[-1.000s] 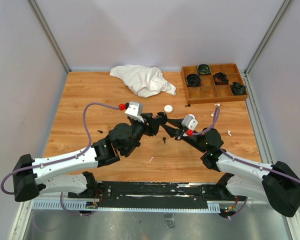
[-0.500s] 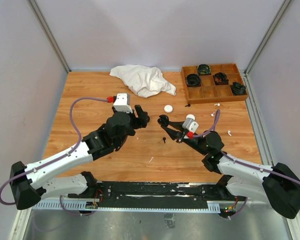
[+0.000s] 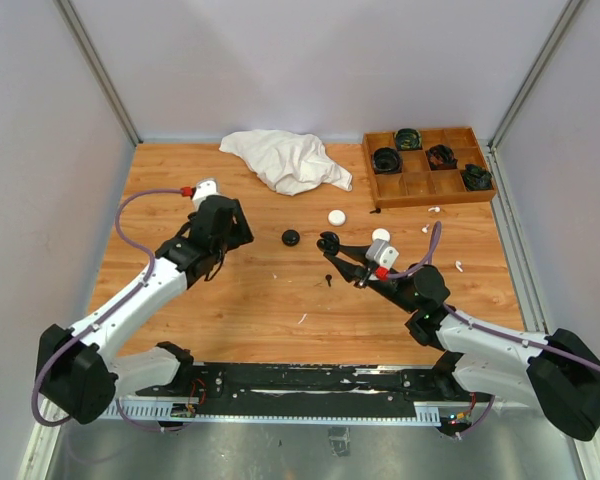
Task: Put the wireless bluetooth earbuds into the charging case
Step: Adjust the earbud at the center of the board.
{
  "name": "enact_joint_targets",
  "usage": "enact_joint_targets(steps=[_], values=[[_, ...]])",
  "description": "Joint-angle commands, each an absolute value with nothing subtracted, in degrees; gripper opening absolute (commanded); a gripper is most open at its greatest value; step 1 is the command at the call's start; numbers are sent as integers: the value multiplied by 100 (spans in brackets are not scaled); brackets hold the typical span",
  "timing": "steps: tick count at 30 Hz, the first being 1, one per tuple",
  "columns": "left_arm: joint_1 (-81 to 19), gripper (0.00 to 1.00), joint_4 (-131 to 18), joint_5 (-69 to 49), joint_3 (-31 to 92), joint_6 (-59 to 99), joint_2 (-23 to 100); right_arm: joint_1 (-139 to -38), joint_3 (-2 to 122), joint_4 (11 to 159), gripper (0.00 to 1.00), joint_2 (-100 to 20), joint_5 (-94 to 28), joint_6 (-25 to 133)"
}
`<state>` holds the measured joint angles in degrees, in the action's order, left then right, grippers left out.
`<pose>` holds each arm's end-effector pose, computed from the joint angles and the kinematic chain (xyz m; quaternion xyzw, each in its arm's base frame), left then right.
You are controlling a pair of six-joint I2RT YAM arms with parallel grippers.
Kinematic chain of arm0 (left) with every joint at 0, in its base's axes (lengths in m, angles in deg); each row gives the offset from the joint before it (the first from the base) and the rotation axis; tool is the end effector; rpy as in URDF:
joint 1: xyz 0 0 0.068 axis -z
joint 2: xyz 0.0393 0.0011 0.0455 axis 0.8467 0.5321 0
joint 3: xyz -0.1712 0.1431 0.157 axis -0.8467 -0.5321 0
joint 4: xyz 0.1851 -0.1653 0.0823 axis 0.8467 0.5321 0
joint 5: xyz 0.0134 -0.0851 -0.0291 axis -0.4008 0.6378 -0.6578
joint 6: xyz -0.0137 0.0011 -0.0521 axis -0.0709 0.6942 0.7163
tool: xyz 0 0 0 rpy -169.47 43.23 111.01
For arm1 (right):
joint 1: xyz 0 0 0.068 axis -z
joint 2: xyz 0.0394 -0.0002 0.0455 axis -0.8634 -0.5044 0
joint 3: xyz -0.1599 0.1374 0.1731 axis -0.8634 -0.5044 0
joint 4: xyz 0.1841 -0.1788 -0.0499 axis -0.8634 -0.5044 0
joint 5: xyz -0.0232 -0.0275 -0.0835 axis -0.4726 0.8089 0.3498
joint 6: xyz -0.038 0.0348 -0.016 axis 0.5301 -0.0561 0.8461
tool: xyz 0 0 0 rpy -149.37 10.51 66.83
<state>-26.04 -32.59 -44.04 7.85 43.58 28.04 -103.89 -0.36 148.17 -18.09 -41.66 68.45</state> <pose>0.2154 -0.1154 0.2838 -0.1261 0.8667 -0.0741 0.4769 0.1402 0.1503 0.2500 -0.3531 0.4659 0.3320 0.7403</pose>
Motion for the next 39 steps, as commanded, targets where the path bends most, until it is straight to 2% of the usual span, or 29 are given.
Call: enact_joint_targets(steps=[1, 7, 19, 32, 39], values=[[-3364, 70, -3186, -3957, 560, 4375, 2932, -10511, -154, 15040, 1, -1746, -4156, 6939], [-4266, 69, -3651, -3255, 370, 4191, 3381, -10507, -199, 15077, 1, -1773, -4152, 6907], [-5207, 70, -4094, -2787, 483, 3922, 4819, -10506, -258, 15139, 1, -1778, -4111, 6882], [-5320, 70, -4365, -3019, 327, 3787, 5311, -10499, -248, 15216, 1, -1855, -4149, 6833], [-5320, 70, -3904, -3101, 271, 3947, 5225, -10504, -262, 15225, 1, -1811, -4134, 6839]])
